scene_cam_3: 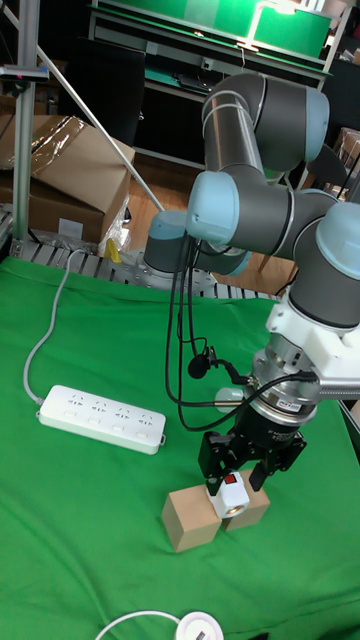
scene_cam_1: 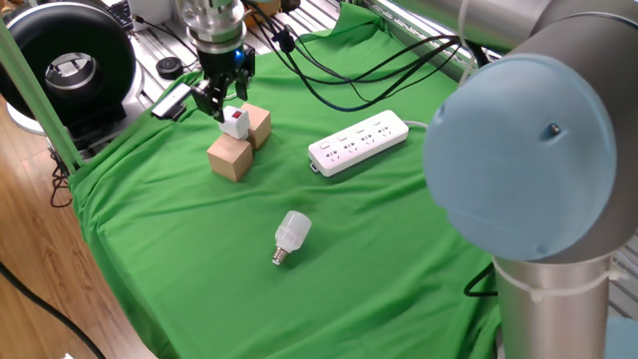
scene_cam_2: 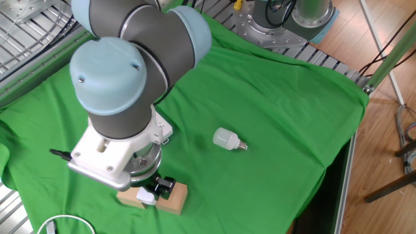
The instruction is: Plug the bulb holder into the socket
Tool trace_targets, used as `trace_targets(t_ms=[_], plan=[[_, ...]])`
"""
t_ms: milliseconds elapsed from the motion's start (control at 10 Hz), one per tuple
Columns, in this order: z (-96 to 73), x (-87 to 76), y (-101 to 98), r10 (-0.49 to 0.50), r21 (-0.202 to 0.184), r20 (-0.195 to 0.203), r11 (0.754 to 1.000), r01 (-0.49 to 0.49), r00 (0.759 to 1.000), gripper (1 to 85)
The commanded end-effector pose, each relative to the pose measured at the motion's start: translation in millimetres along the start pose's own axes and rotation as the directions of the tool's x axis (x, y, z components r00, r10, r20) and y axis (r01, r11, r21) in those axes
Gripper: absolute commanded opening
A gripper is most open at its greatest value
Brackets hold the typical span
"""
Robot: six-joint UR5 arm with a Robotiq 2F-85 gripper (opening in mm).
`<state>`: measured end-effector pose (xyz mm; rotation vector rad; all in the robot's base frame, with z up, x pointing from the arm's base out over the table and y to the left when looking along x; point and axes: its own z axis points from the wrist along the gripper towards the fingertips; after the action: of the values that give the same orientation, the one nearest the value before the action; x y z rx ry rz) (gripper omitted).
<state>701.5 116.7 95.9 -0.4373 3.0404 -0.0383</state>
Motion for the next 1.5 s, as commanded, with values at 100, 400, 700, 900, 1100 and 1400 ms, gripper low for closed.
trace_targets(t_ms=[100,400,700,900,1100,1400], plan=[[3.3,10.3,2.2,-0.023,-0.002,-0.011,1.000,0.023,1.000,61.7],[12.9,12.5,-4.3,-0.030,0.014,-0.007,0.999,0.030,1.000,61.0],[18.5,15.9,-0.9,-0.021,0.021,-0.010,1.000,0.022,1.000,61.0],[19.7,15.5,1.9,-0.018,0.019,-0.008,1.000,0.018,1.000,60.3],[23.4,15.6,2.2,-0.017,0.020,-0.007,1.000,0.017,1.000,58.3],[27.7,14.1,3.1,-0.012,0.021,0.000,1.000,0.012,1.000,57.7]])
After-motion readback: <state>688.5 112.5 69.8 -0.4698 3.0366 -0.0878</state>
